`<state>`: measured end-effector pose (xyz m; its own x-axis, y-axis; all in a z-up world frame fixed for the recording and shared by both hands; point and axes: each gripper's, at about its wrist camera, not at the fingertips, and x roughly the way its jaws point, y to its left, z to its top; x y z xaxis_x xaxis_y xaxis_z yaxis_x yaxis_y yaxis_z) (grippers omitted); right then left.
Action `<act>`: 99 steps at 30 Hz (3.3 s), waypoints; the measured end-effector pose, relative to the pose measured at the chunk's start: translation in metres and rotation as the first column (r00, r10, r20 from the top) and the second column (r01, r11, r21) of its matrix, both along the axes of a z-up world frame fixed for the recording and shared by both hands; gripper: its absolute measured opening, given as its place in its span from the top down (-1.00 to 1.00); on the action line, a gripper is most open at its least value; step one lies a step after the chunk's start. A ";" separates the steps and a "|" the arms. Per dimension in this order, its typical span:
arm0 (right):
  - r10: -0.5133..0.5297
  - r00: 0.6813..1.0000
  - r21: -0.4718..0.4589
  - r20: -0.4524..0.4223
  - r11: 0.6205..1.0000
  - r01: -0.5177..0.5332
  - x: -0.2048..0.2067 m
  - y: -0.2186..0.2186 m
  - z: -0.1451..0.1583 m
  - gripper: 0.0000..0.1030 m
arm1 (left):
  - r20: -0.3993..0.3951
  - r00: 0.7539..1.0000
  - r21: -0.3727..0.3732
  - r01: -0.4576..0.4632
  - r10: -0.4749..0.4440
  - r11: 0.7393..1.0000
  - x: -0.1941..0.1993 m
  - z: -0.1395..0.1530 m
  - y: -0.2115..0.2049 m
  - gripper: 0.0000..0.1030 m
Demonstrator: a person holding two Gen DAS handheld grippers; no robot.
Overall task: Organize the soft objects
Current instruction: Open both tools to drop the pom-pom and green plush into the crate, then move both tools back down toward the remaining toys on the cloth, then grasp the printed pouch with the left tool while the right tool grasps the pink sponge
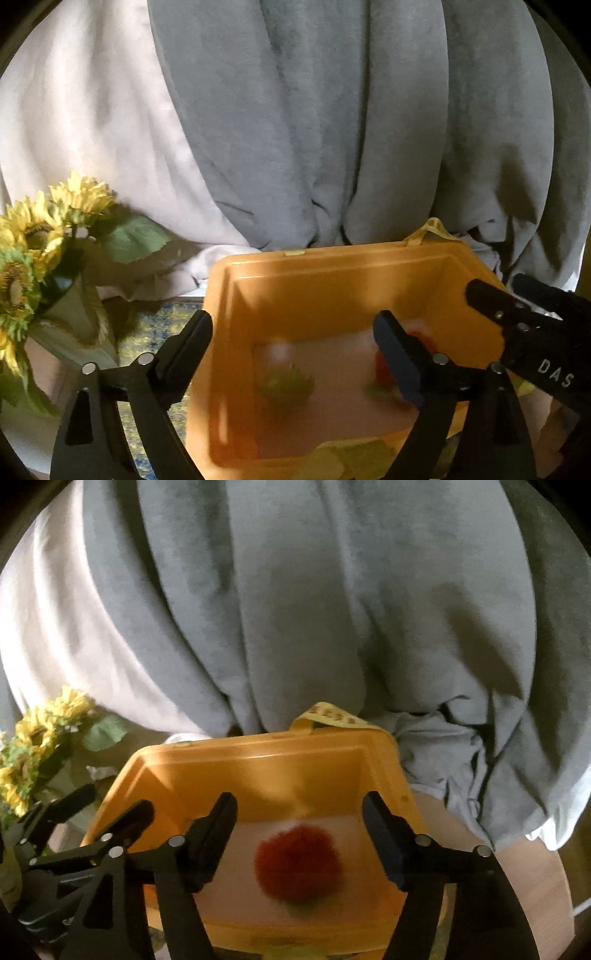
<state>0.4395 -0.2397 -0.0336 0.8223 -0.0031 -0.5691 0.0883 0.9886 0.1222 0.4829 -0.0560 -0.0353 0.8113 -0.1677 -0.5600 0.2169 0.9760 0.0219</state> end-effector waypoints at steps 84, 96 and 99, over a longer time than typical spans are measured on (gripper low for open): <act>-0.456 0.879 0.036 -0.136 0.885 0.465 -0.293 0.036 -0.079 -0.82 | -0.072 0.868 0.123 0.497 -0.492 0.859 -0.236 -0.070 0.026 -0.99; -0.458 0.860 0.025 -0.226 0.880 0.475 -0.285 0.028 -0.116 -0.72 | -0.161 0.832 0.126 0.551 -0.531 0.825 -0.230 -0.112 0.008 -0.98; -0.447 0.861 0.042 -0.242 0.882 0.470 -0.282 0.026 -0.124 -0.70 | -0.181 0.826 0.110 0.556 -0.533 0.824 -0.227 -0.120 0.004 -0.98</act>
<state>0.1572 -0.2137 -0.1574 0.5958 -0.2851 -0.7509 0.5643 0.8138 0.1388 0.2556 -0.0517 -0.1553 0.5261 -0.4636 -0.7129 0.7238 0.6842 0.0893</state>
